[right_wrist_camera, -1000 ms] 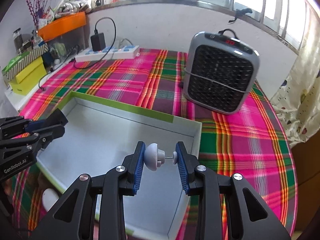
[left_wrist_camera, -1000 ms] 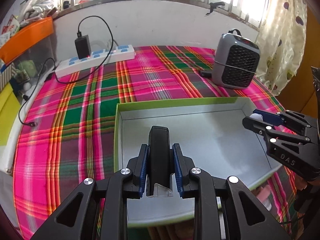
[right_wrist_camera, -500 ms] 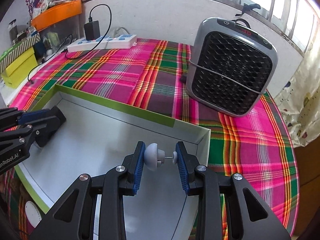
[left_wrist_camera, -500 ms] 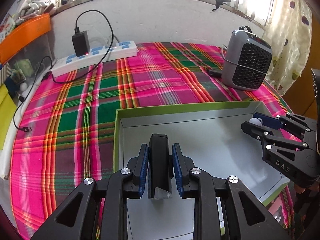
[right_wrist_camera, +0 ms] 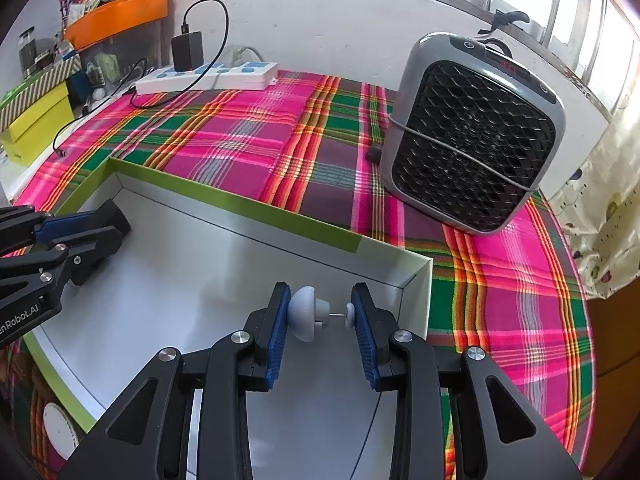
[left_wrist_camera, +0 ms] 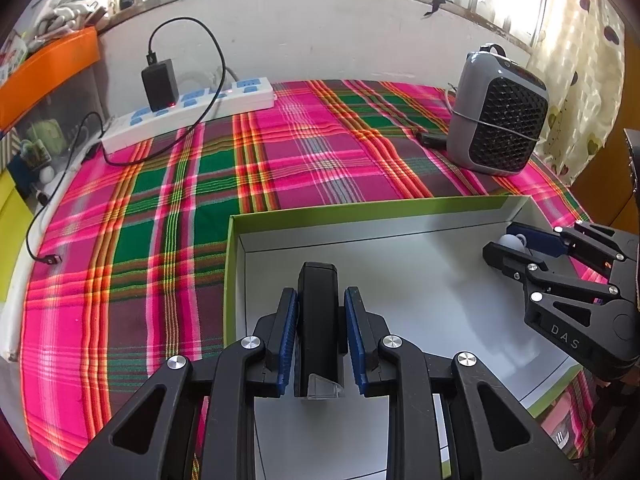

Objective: Organize objects
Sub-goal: 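Open the right tool to drop the knob while the left tool releases the flashlight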

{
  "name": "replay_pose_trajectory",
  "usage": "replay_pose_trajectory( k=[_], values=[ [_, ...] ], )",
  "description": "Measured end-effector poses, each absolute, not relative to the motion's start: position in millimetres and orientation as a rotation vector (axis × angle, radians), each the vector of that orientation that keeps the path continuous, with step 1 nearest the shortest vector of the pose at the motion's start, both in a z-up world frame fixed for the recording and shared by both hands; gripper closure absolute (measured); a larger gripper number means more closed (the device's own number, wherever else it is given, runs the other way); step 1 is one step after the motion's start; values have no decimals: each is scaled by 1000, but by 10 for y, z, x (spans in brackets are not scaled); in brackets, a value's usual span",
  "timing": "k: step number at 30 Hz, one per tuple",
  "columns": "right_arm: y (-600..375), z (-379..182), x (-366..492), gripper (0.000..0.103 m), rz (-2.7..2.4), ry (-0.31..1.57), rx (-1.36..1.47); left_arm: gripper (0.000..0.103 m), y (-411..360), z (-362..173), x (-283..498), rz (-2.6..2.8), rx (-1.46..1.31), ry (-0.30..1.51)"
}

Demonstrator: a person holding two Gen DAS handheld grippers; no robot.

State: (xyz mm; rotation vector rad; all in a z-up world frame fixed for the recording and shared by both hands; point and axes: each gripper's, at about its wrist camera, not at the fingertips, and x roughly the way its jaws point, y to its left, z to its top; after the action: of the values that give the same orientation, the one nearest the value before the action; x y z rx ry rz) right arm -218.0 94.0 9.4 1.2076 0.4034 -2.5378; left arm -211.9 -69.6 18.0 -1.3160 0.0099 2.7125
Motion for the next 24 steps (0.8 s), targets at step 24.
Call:
replay_pose_trajectory(
  k=[24],
  values=[
    [1004,241,-2052,50,-2580,334,1145,68,-830,354,-1862,2746,-1239,-68]
  ],
)
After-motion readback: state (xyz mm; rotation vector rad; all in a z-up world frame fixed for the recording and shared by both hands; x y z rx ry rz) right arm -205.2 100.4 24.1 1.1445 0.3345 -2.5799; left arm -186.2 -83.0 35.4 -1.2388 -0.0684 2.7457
